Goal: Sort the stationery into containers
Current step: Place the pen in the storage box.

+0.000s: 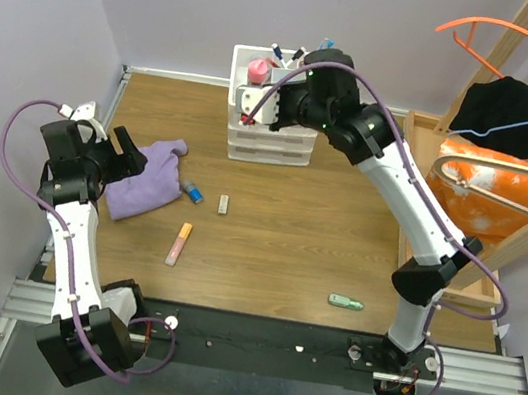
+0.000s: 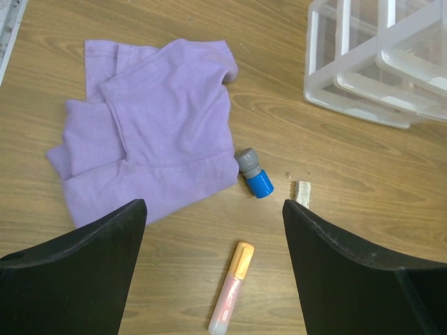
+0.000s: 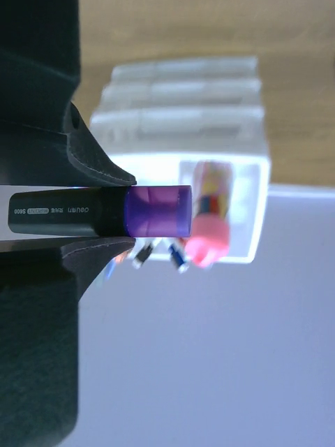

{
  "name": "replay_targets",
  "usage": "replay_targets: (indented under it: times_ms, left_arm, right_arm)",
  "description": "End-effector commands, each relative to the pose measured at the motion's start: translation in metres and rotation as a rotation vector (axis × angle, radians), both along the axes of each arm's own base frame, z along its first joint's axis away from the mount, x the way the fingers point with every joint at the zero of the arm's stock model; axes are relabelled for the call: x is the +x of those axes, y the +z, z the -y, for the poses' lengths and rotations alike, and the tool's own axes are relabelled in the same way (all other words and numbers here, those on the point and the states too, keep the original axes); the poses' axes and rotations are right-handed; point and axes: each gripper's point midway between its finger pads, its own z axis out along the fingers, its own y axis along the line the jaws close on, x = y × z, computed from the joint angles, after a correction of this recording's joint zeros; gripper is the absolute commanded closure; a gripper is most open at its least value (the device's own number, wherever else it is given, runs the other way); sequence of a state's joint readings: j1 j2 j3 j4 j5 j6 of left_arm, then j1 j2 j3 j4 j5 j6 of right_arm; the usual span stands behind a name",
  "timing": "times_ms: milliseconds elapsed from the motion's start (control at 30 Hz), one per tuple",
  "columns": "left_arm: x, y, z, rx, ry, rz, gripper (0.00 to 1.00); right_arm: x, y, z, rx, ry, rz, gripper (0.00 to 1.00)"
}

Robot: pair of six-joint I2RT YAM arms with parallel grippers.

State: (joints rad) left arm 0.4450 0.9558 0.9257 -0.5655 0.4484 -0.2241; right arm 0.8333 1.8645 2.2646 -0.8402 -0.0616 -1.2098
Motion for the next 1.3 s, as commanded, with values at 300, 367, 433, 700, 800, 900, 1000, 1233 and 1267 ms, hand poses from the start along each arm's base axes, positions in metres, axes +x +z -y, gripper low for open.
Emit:
replay_targets:
  times_ms: [300,367,433,700,800,900,1000,1233,1267]
  left_arm:
    - [-0.003,-0.002,0.006,-0.013,-0.020,0.018,0.12]
    - [-0.004,-0.006,0.007,-0.017,-0.019,0.013,0.12]
    - [-0.004,-0.006,0.008,-0.019,-0.021,0.014,0.12]
    - [-0.007,-0.012,0.006,-0.011,-0.014,0.002,0.12]
    - [-0.007,-0.012,0.006,-0.006,-0.015,0.003,0.12]
    - [-0.006,-0.014,0.005,-0.007,-0.014,0.000,0.12]
    - [-0.006,-0.016,0.005,-0.008,-0.012,-0.003,0.12]
    - [-0.005,-0.019,0.003,-0.006,-0.004,-0.008,0.12]
    - [-0.006,-0.021,0.003,-0.008,-0.004,-0.012,0.12]
  right_arm:
    - [0.078,-0.025,0.029,-0.211,0.037,0.151,0.99]
    - [0.087,-0.022,0.029,-0.180,0.019,0.159,0.99]
    - [0.098,-0.027,0.027,-0.147,0.000,0.147,0.99]
    - [0.132,-0.043,0.026,-0.062,-0.054,0.116,0.99]
    - [0.142,-0.047,0.027,-0.041,-0.066,0.111,0.99]
    - [0.151,-0.050,0.027,-0.020,-0.081,0.112,0.99]
    - [0.157,-0.053,0.027,-0.005,-0.085,0.114,0.99]
    - [0.164,-0.069,0.021,0.016,-0.089,0.094,0.92]
    - [0.165,-0.069,0.022,0.017,-0.093,0.095,0.91]
